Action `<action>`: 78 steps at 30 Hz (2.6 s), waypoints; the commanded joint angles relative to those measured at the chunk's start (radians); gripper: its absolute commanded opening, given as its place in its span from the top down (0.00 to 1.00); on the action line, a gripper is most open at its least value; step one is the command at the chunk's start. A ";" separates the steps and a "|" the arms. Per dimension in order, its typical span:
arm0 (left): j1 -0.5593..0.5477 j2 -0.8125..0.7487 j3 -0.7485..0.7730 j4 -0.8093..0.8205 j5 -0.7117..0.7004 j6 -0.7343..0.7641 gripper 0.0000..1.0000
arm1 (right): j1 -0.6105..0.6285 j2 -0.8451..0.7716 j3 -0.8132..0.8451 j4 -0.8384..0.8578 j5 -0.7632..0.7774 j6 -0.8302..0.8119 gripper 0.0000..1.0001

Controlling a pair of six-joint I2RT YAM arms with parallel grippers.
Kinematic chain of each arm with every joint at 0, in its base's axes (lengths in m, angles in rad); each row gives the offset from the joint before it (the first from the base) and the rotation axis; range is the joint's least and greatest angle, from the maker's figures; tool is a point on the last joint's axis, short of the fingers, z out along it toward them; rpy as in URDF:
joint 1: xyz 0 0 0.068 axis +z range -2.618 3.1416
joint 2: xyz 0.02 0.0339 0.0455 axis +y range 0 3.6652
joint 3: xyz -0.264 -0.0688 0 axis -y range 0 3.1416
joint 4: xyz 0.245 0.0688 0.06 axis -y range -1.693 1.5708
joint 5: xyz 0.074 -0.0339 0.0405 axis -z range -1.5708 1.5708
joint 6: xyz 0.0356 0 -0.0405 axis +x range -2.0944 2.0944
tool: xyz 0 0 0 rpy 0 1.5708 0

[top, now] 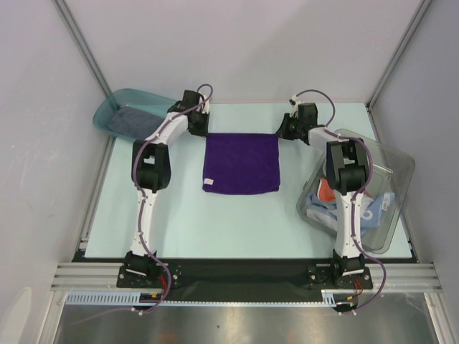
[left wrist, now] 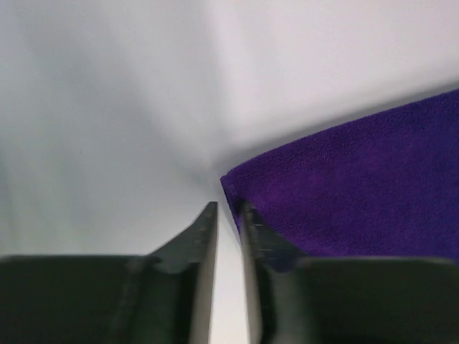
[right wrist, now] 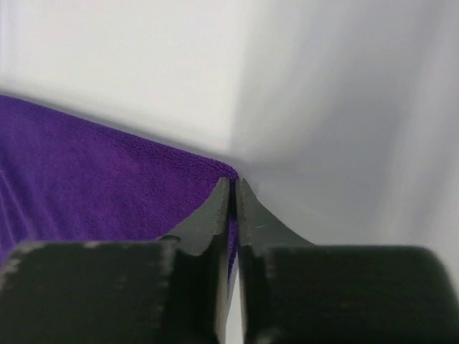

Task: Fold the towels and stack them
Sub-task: Fold the towel

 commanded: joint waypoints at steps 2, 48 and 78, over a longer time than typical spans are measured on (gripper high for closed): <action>0.008 -0.015 0.049 -0.011 -0.019 -0.022 0.67 | -0.001 0.016 0.063 -0.032 -0.018 -0.008 0.77; -0.113 -0.649 -0.947 0.105 -0.212 -0.314 0.55 | 0.279 -0.556 -0.419 -0.610 0.206 -0.057 1.00; -0.113 -0.516 -0.445 0.018 -0.103 0.083 0.39 | 0.122 -0.469 -0.176 -0.632 0.053 -0.246 0.67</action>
